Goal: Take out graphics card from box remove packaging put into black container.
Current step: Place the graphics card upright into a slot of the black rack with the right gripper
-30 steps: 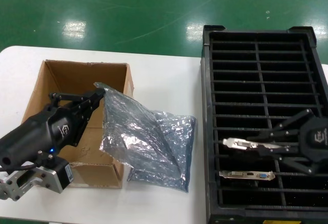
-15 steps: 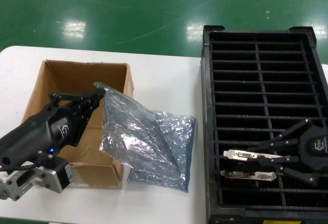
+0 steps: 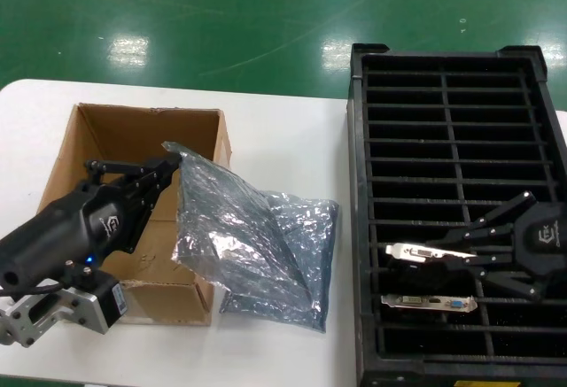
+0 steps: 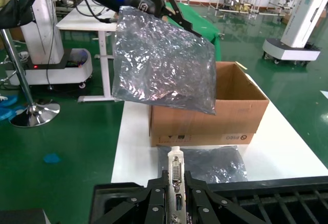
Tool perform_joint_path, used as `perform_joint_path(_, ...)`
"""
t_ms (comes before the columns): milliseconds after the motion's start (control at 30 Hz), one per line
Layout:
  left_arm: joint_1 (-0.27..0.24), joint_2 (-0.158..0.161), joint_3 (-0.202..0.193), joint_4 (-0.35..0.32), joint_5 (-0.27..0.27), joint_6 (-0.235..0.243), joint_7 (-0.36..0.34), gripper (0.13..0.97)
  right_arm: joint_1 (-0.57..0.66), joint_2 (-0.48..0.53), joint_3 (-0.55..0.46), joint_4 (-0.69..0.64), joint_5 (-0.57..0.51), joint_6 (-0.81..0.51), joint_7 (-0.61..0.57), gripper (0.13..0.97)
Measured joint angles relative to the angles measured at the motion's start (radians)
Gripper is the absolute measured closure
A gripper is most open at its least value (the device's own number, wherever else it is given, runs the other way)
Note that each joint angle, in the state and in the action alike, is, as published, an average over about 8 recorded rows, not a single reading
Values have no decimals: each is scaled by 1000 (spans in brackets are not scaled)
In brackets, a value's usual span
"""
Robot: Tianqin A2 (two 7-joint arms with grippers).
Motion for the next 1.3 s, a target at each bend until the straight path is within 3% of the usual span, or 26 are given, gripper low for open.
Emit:
perform_joint_path(800,0,0,0,0,0,0,0,958,162,-78,-42,-279,-66,-83,-66,908)
perform_joint_path(1300,0,0,0,0,0,0,0,958,129,-30,-23,-199,-48,-109,-22,908)
